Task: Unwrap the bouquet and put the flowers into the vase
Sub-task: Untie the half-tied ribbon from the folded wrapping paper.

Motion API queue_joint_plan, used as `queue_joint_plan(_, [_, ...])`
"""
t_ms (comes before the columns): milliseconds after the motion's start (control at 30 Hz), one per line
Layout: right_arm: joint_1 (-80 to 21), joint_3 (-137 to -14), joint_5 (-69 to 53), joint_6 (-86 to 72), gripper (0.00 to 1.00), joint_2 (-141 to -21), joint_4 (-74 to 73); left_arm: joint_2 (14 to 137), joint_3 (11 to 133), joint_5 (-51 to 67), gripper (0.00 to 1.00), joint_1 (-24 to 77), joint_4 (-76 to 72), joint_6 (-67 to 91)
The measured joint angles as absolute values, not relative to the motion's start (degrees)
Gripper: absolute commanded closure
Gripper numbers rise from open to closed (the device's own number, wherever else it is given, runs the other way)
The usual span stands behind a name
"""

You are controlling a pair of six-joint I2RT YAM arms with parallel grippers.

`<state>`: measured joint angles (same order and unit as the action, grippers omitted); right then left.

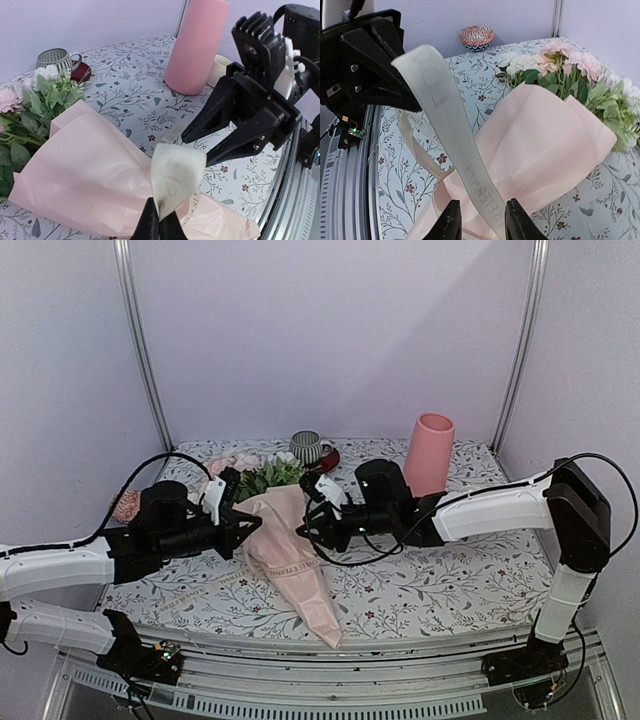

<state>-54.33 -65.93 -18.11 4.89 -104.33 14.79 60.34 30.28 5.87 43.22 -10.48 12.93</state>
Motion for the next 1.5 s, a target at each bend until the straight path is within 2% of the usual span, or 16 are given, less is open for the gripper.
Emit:
queue_joint_plan(167, [-53.8, -62.8, -17.8, 3.6, 0.53, -104.3, 15.1, 58.3, 28.5, 3.9, 1.0, 43.2, -10.3, 13.5])
queue_joint_plan(267, [-53.3, -61.3, -17.6, 3.0, 0.51, -104.3, 15.2, 57.8, 28.1, 3.3, 1.0, 43.2, -10.2, 13.6])
queue_joint_plan(467, [-53.1, -60.2, -17.3, 2.4, 0.57, -104.5, 15.5, 57.7, 27.8, 2.5, 1.0, 43.1, -10.2, 13.6])
queue_joint_plan(1333, [-50.8, -67.0, -19.0, 2.7, 0.52, -114.3, 12.9, 55.9, 26.5, 1.7, 1.0, 43.0, -10.0, 13.6])
queue_joint_plan(1500, [-50.8, -68.7, -20.4, 3.0, 0.57, -116.7, 11.5, 55.9, 26.4, 1.5, 1.0, 43.0, -9.9, 13.6])
